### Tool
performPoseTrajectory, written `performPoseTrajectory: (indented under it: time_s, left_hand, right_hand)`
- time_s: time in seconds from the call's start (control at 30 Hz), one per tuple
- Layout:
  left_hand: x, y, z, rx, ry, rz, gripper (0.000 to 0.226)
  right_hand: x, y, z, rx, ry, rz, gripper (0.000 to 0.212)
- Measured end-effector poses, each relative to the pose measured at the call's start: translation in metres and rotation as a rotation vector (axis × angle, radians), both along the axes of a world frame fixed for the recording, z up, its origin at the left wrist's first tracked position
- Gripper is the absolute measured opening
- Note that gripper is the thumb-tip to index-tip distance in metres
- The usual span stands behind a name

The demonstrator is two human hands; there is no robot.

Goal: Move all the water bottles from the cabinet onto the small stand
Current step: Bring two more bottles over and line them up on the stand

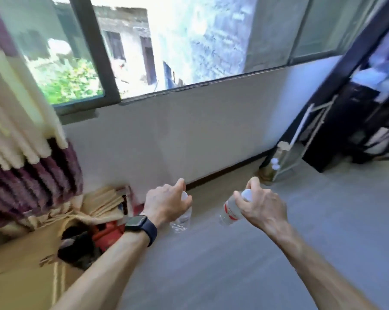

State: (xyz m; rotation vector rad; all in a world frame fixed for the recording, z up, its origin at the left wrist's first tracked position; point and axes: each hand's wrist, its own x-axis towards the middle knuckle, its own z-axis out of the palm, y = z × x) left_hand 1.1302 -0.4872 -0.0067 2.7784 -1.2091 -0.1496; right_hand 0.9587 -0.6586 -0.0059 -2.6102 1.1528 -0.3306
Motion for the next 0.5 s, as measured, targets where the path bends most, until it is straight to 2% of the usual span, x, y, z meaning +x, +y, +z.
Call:
performPoseTrajectory:
  time_s: [0.27,0.5]
  left_hand:
    - [-0.079,-0.245,0.015,-0.099,0.061,-0.165,0.033]
    - [-0.170,-0.433,0.044,-0.063,-0.026,-0.551,0.029]
  right_hand:
    - [-0.133,-0.202,0.018,-0.050,0.047,-0.297,0.037]
    - [-0.251,-0.306,0.040,-0.112,-0.025,-0.649,0.032]
